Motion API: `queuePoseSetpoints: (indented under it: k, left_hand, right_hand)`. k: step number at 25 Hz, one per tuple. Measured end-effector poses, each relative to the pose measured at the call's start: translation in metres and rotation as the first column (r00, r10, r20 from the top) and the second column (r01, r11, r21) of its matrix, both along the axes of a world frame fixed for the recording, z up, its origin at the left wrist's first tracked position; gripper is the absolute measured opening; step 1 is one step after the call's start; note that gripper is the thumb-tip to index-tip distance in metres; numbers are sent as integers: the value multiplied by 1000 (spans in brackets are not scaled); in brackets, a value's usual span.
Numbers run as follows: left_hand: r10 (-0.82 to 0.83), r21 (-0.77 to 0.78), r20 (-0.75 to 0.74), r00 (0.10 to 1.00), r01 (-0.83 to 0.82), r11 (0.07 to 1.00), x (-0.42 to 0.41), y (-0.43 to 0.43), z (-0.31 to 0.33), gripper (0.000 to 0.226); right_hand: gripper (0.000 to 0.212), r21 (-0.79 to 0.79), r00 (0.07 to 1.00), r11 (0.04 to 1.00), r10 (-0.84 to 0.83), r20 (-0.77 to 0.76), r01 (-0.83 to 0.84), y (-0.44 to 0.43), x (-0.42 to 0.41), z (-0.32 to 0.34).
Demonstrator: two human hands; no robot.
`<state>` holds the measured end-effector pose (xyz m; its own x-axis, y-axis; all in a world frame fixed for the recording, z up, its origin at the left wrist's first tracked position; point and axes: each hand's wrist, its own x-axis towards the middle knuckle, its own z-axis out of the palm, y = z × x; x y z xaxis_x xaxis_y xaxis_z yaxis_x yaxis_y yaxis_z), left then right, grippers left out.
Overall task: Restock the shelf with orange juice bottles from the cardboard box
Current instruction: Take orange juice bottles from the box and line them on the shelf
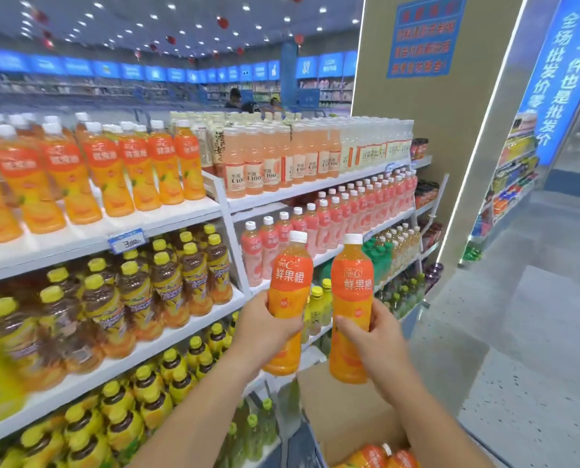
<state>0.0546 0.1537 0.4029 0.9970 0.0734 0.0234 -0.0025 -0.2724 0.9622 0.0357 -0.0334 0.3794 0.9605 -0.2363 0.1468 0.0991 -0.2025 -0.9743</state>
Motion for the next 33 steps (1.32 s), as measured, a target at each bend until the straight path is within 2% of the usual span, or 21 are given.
queuePoseSetpoints:
  k: [6, 9, 17, 24, 33]
  left_hand:
    - [220, 58, 112, 969, -227, 972, -33, 151, 35, 26]
    - [311, 106, 142, 940, -327, 939, -54, 229, 49, 26]
    - [488, 168, 257, 834, -536, 828, -91, 407, 83, 27]
    - [585, 116, 302, 753, -638, 761, -81, 484, 98, 24]
    - [709, 96, 353, 610, -778, 621, -15, 521, 98, 26]
  right_hand:
    - [26, -27, 969, 970, 242, 46, -241, 142, 20, 32]
    - [31, -16, 945, 949, 314, 89, -314, 221, 18, 48]
    - [24, -23, 864, 878, 475, 165, -479, 403, 8, 79]
    - [31, -17, 780, 799, 591, 206, -601, 499, 37, 96]
    - [37, -45, 628, 665, 722, 290, -745, 570, 127, 108]
